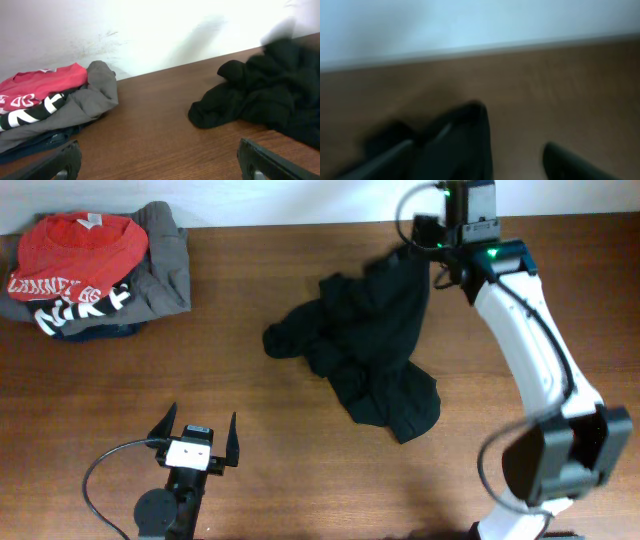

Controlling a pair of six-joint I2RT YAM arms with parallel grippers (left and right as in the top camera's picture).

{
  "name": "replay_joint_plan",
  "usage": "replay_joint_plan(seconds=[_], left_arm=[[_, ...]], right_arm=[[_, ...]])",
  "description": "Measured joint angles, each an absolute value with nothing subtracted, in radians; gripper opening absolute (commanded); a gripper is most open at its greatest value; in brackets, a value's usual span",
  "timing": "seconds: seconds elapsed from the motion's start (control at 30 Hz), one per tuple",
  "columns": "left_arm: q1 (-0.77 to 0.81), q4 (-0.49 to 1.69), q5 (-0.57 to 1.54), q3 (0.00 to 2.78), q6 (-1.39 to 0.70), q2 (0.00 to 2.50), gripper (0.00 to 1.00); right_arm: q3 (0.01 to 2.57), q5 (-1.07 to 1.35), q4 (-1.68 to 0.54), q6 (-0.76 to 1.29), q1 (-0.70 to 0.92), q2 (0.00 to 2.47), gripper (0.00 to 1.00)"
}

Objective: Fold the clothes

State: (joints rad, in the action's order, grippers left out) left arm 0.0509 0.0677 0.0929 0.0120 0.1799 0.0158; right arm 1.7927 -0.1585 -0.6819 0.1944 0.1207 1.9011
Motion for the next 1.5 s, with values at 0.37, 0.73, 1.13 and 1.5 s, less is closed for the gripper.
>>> replay_joint_plan(seconds=[0.37,0.73,1.13,1.5], left_arm=[[0.051,0.068,0.093,0.012,0.180,0.016,0.99],[0.051,0.068,0.093,0.012,0.180,0.016,0.99],[0.051,0.068,0.093,0.012,0.180,0.016,0.99],[0.051,0.068,0.093,0.012,0.180,0.016,0.99]], right_arm=[[1.788,-0.125,-0.822,0.221,0.092,1.901,0.99],[1.801,0.105,-1.103,0.247,0.213,1.727,0.91],[1.768,0.172,-1.274,0.449,0.376,1.729,0.95],[1.533,0.056,-1.062,0.747,0.484,1.731,0.99]])
